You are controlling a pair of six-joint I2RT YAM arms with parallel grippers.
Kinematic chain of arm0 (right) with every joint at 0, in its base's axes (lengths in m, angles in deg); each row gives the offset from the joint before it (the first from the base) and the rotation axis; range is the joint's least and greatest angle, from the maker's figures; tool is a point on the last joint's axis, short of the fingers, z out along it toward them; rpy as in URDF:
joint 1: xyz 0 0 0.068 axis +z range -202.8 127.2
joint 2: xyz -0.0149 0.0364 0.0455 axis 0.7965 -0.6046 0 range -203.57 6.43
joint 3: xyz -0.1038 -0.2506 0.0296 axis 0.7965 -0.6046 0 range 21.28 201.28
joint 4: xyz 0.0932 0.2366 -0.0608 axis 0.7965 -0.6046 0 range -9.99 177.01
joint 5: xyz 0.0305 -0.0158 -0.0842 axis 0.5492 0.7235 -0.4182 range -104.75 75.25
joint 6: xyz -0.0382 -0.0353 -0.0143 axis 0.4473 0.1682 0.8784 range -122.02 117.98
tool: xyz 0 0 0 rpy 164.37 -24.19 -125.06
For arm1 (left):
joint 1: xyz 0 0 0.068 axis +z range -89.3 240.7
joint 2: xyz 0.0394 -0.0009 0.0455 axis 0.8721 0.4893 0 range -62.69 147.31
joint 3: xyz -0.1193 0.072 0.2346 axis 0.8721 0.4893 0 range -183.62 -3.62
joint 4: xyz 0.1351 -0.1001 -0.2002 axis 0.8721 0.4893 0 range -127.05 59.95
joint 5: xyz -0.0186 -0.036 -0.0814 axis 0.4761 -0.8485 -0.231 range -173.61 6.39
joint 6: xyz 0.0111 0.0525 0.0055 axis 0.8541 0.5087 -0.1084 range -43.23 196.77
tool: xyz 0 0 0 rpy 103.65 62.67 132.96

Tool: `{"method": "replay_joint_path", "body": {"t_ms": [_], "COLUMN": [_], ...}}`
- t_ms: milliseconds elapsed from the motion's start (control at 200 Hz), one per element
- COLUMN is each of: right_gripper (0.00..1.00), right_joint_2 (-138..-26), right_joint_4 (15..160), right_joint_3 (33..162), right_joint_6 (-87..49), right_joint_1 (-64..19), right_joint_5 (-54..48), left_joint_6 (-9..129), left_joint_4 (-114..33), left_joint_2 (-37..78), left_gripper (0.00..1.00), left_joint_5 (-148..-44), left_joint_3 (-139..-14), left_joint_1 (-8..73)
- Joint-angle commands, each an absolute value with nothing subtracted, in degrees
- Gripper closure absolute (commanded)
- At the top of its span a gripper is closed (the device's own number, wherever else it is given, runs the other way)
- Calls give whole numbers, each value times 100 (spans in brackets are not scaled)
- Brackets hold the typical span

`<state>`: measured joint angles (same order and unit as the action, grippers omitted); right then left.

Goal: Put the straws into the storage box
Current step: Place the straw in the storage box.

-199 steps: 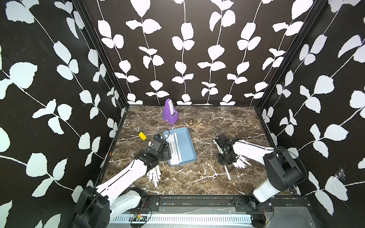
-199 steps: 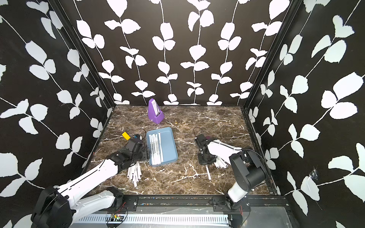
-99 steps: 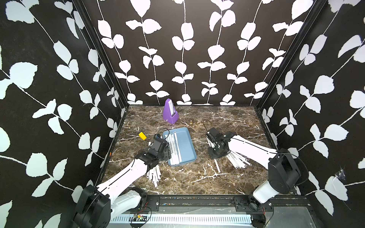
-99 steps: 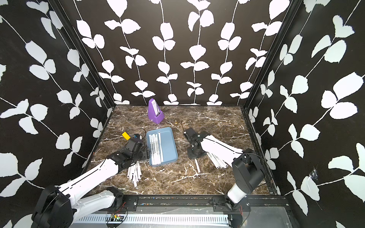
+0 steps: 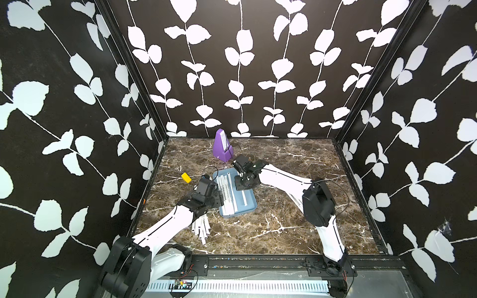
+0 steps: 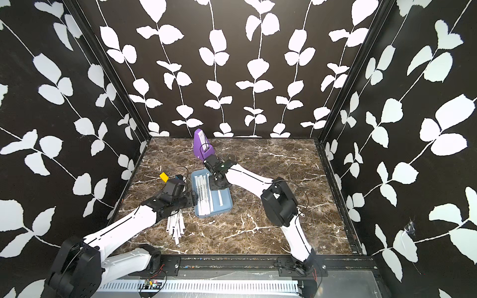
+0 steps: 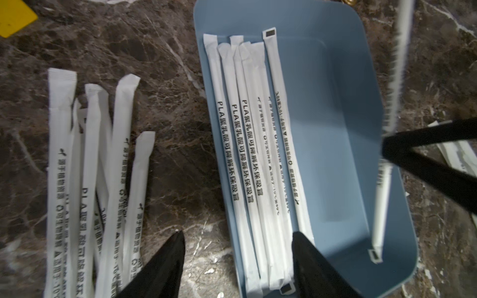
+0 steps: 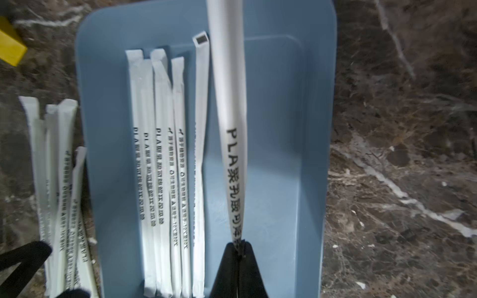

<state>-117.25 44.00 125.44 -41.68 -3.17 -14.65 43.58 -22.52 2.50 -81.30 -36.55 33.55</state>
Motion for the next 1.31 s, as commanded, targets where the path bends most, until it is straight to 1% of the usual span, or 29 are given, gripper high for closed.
{"method": "replay_joint_path", "body": {"t_ms": [0,230,490,670,1125,1300], "right_gripper": [95,95,95,95,90,85], "right_joint_2": [-11893,-12227,-12623,-12723,-12876,-12859], "right_joint_4": [4225,4034,3833,3776,3797,3858], "right_joint_3": [12838,13107,13489,13597,13729,13679], "right_joint_6": [-4467,-4634,-4711,-4693,-4732,-4789], "right_joint_1": [-259,-209,-165,-161,-106,-103], "right_joint_5": [-1325,-1077,-930,-922,-838,-878], "left_joint_6": [4345,4355,4320,4226,4179,4189], "left_joint_4": [-2630,-2934,-3217,-3406,-3711,-3765], "left_joint_2": [378,839,985,1118,1306,1351], "left_gripper": [33,36,37,40,46,47], "left_joint_5": [-8397,-8601,-8663,-8734,-8883,-8923], "left_joint_3": [-3586,-3566,-3383,-3283,-3215,-3238], "left_joint_1": [3382,3382,3385,3381,3379,3381]}}
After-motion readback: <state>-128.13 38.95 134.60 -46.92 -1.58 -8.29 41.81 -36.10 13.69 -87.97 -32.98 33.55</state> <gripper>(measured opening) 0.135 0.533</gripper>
